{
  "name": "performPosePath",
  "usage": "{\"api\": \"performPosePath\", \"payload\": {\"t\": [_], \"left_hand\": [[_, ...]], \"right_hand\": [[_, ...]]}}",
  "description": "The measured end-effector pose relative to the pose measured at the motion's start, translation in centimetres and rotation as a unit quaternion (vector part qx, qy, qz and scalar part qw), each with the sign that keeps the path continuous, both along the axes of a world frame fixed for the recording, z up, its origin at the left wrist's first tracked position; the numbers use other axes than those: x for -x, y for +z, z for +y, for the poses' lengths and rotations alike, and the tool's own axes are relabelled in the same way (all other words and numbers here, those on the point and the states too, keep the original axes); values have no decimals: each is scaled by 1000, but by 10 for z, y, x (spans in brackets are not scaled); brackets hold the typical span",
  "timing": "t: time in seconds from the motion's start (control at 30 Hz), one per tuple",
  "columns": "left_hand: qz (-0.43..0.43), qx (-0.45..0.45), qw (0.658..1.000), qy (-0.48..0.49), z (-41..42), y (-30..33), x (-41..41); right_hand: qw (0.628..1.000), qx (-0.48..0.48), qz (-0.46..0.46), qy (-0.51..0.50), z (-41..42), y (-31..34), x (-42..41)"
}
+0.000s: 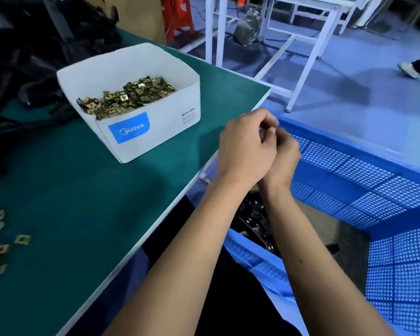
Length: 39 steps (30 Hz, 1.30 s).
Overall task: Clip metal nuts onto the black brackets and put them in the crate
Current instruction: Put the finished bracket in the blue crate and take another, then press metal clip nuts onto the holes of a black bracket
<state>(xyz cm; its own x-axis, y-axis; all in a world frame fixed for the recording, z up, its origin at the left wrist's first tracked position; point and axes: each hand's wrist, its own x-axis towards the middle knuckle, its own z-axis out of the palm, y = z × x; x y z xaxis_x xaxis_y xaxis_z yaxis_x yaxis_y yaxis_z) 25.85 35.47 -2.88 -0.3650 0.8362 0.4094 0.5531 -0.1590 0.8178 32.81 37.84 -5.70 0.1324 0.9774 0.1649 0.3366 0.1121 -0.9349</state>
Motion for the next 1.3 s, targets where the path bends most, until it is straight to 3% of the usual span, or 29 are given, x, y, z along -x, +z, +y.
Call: {"api": "performPosePath", "payload": {"t": [0.1, 0.2, 0.4, 0.6, 0.73, 0.87, 0.97, 1.03, 1.1, 1.23, 1.3], "left_hand": [[-21, -113, 993, 18, -28, 43, 39], [-75, -159, 982, 69, -64, 64, 85], [-57, -187, 940, 280, -168, 61, 191], [-44, -83, 879, 468, -289, 22, 288], [-79, -56, 819, 565, -336, -2, 327], [-139, -65, 747, 647, -355, -10, 355], [-155, -73, 715, 678, -365, -12, 363], [-166, -81, 708, 682, -368, -12, 365], [-180, -83, 705, 681, -369, -11, 365], [-328, -132, 705, 615, -374, -9, 373], [-426, -187, 703, 537, -376, -5, 375]], "right_hand": [[993, -104, 13, 60, -23, 50, 38], [977, -165, 6, 135, -54, 78, 87], [919, -169, -34, 356, -130, 81, 206], [794, -174, -178, 555, -215, 60, 311], [733, -247, -235, 589, -259, 44, 373], [638, -239, -321, 658, -286, 32, 426], [597, -234, -409, 649, -291, 32, 454], [597, -234, -430, 635, -294, 35, 466], [623, -225, -402, 632, -295, 39, 472], [715, -171, -203, 647, -284, 44, 453], [736, -179, -93, 647, -281, 47, 435]]}}
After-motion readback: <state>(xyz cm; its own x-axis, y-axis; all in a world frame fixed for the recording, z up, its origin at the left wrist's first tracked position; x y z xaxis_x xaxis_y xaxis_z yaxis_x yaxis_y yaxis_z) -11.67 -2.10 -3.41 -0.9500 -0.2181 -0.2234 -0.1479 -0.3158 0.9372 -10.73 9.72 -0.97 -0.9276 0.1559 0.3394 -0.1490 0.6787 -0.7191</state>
